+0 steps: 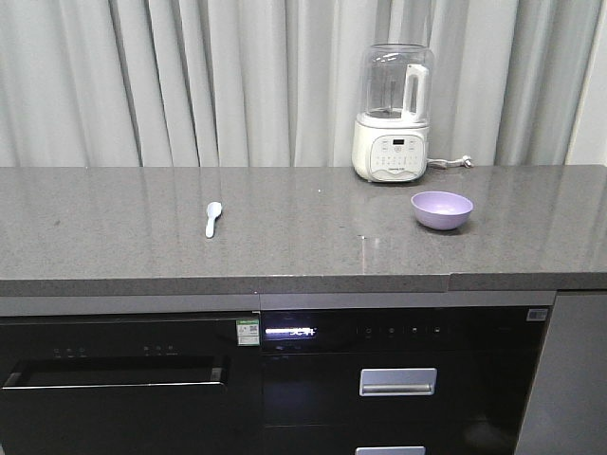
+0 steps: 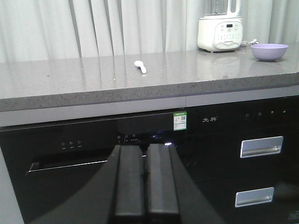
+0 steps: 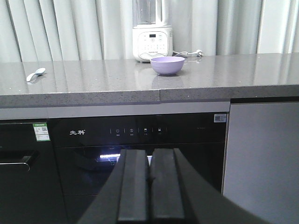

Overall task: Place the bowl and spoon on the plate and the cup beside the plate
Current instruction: 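Drive the base toward the white spoon and lavender bowl on the counter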

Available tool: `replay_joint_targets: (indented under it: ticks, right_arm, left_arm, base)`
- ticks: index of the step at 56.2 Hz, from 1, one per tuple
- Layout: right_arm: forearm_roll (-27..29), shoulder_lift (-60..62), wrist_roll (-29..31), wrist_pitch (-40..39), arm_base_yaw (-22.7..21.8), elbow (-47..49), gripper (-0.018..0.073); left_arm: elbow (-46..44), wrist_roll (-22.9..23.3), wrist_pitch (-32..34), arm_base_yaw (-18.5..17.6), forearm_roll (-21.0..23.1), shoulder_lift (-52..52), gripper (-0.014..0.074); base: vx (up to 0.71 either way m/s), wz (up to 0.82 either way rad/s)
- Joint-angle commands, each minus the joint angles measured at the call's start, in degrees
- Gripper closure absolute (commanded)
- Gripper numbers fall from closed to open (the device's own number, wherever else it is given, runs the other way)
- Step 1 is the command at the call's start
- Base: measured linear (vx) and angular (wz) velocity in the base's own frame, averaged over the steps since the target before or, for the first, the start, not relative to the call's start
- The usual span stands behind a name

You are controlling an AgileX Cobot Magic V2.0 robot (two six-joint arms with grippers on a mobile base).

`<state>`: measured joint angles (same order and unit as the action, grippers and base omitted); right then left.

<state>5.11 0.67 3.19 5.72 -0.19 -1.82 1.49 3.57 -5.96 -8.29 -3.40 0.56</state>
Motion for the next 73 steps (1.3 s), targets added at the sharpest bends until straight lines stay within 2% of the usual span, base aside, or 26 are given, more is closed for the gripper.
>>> replay_joint_targets:
  ticks: [1, 73]
  right_arm:
    - [-0.3, 0.2, 0.2, -4.8, -0.2, -0.2, 0.0568]
    - [-0.3, 0.2, 0.2, -4.8, -0.2, -0.2, 0.0568]
  left_arm:
    - [-1.4, 0.0, 4.7, 0.1, 0.4, 0.4, 0.0603]
    - [-1.4, 0.0, 4.7, 0.1, 0.4, 0.4, 0.0603]
  base:
    - [0.0, 0.0]
    - [0.02, -0.05]
